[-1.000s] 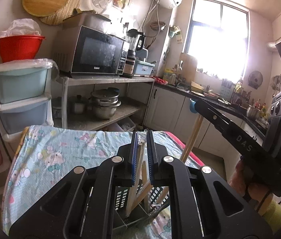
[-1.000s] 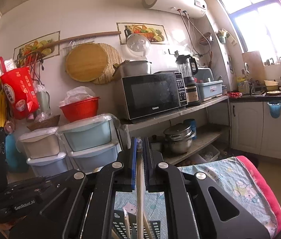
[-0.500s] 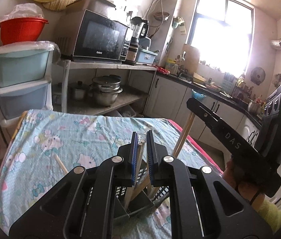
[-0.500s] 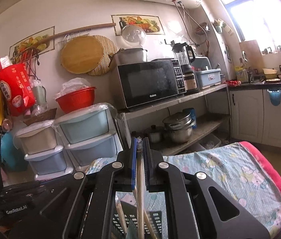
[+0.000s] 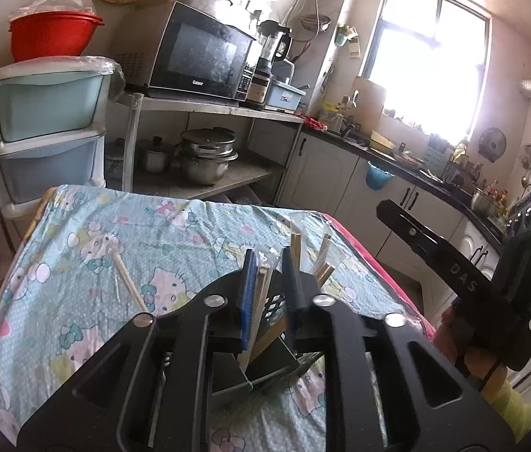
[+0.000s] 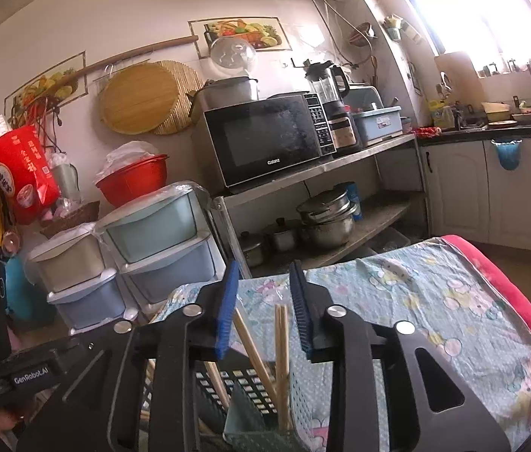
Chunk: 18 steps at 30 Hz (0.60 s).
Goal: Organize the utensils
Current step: 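Lower the chopsticks into the caddy and open both tools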
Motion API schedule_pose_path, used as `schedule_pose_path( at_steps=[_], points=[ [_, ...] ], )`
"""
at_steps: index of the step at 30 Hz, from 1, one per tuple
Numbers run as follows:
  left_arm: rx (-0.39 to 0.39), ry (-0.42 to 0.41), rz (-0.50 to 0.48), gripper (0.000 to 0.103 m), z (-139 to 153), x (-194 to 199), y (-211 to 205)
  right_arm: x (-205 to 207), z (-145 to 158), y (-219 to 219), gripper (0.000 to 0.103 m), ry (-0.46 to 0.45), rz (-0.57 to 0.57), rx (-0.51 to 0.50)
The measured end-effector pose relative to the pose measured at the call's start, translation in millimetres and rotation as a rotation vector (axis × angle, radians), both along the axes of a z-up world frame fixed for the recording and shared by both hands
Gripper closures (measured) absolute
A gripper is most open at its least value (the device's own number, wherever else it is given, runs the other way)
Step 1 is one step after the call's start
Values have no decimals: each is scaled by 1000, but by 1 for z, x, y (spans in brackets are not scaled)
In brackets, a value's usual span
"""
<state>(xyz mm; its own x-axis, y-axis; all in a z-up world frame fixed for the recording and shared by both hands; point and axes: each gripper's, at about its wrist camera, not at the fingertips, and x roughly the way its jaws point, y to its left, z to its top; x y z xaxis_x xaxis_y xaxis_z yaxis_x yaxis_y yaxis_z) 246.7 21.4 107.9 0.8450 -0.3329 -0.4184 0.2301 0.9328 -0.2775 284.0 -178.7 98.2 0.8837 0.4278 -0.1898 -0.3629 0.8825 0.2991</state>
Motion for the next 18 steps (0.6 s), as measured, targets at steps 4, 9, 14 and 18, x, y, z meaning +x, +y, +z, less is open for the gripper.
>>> schedule_pose_path(
  at_steps=[4, 9, 14, 18],
  points=[
    [-10, -1, 12, 64, 0, -5, 2, -7, -5, -7, 65, 27, -7, -1],
    [-29, 7, 25, 40, -1, -10, 8, -12, -13, -18, 55, 74, -19, -1],
    [-38, 4, 31, 22, -2, -16, 12, -19, -17, -24, 43, 91, -28, -14],
    [-44, 3, 34, 11, -3, -21, 13, -25, -18, -27, 38, 105, -24, -20]
  ],
)
